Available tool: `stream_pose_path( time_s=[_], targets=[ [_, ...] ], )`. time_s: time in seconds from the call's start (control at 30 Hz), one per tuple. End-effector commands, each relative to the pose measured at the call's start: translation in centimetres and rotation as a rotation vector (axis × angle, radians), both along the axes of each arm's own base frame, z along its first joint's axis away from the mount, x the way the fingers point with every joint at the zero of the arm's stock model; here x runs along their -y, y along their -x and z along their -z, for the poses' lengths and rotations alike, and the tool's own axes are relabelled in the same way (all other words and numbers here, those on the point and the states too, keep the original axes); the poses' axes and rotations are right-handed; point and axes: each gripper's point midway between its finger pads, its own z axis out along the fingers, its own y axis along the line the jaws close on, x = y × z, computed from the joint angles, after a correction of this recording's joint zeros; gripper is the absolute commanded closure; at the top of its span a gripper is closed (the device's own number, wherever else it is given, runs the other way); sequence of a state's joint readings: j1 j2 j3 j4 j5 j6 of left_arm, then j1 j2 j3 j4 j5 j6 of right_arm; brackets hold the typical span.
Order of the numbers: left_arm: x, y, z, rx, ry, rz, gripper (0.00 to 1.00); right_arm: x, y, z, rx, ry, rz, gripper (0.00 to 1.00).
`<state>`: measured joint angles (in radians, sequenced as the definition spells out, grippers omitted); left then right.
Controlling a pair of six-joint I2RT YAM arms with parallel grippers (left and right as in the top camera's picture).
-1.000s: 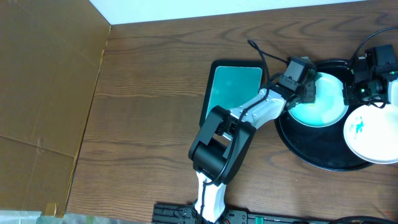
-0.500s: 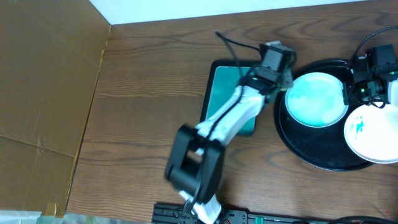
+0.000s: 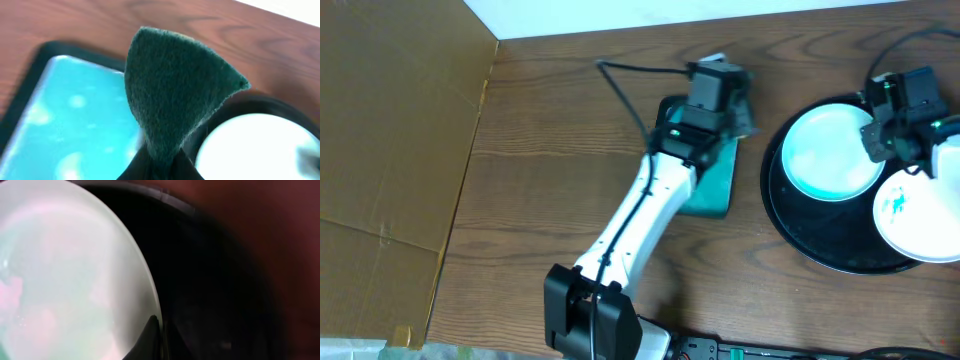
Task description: Clean dirty plates on tray and stack at the side
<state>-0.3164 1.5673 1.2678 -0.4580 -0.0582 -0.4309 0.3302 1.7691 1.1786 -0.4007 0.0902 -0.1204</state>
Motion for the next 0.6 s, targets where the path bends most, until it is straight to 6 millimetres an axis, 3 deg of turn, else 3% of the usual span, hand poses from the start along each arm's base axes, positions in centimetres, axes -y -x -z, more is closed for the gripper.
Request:
stream_pose_path(
  time_s=[0.0,0.27,0.4,0.57],
  targets=[
    [-3.5,-0.1,0.5,-0.028,-0.022,-0.069,0.93,1.5,-0.3,-4.0,0.150,0.272,-0.012,0.99],
    [-10.0,0.8,1.7,-0.111,-0.036,-0.220,0.93,0.9,0.6,-11.4,0.374,0.680,-0.042,0.99],
    [-11.6,1.2,2.0,-0.135,-0.038,-0.257,0.93,-0.2,0.8,-13.6,0.429,0.857,-0.104,0.99],
    [-12.0,1.6,2.2,-0.153,-0.041,-0.265,0.93,-1.9,1.1,-15.4,0.473,0.984,-0.170,0.99]
  ],
)
